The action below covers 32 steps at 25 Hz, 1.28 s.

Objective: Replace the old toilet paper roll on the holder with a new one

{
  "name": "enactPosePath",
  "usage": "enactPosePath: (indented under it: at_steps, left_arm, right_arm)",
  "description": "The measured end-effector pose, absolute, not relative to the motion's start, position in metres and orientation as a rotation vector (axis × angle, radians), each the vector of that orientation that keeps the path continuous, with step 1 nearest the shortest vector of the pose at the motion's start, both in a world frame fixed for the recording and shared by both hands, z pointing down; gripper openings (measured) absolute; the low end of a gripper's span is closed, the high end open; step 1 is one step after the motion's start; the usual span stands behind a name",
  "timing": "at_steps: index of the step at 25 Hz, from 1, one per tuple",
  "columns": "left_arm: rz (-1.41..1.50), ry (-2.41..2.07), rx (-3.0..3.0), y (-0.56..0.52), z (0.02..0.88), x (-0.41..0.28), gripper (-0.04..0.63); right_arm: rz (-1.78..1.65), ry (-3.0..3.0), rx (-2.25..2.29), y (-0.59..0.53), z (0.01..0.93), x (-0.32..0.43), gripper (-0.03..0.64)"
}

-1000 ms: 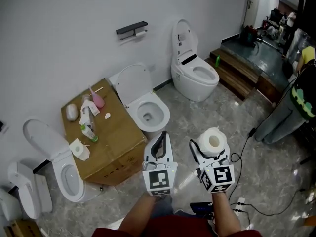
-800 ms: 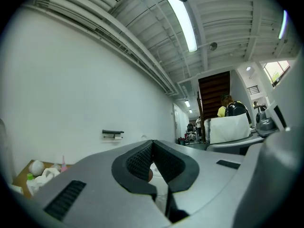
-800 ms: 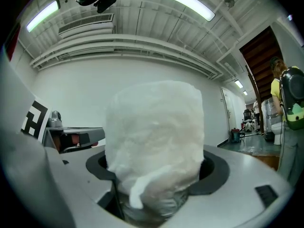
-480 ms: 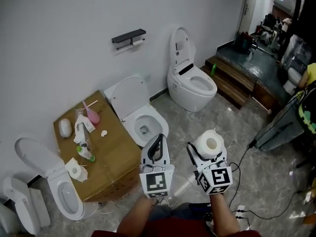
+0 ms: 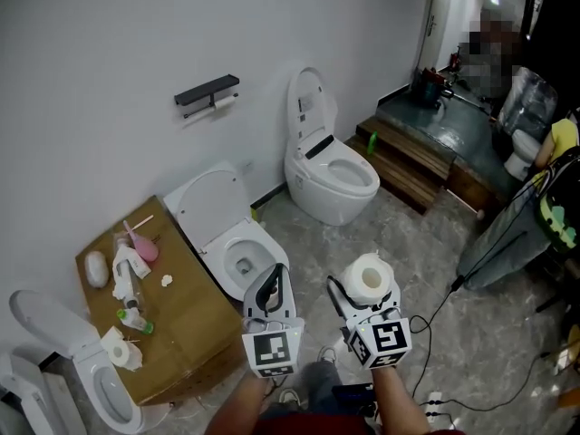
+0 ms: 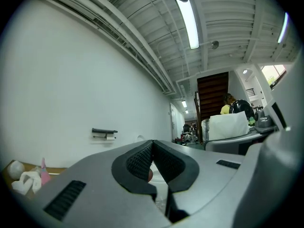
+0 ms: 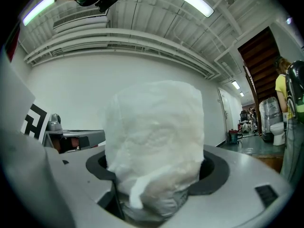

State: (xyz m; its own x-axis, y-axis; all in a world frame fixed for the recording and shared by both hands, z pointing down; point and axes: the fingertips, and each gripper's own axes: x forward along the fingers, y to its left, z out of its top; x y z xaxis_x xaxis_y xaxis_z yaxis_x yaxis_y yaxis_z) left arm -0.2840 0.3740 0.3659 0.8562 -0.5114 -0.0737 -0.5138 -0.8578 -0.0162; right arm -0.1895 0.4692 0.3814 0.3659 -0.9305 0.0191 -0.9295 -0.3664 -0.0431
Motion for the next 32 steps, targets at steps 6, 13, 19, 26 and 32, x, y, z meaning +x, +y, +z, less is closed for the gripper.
enactPosePath:
  at_steps: [6,13,19,26,32]
  left_arm:
    - [0.128,0.809,-2.993,0.359,0.359,-0.204,0.015]
    - [0.139,0.814,-3.001,0.347,0.353,-0.114,0.015]
    - [0.130,0.851,-2.993,0.338,0.358,-0.060,0.015]
    - [0.076,0.911,-2.972,0.315,0.372,-0.029,0.015]
    - [0.070,0.960,-2.985,0.270,0.383,-0.011,0.015]
  right_arm:
    - [-0.053,1.726,-2.579,0.456,0.376,-0.108,0.410]
    - [-0.061,1.726,-2.564,0.444,0.374,-0.022,0.410]
    - [-0.085,1.762,-2.530,0.430,0.383,0.029,0.410]
    - [-0.113,1.779,-2.490,0.406,0.394,0.068,0.410]
    - [-0.126,1.837,-2.484,0.359,0.406,0.086,0.410]
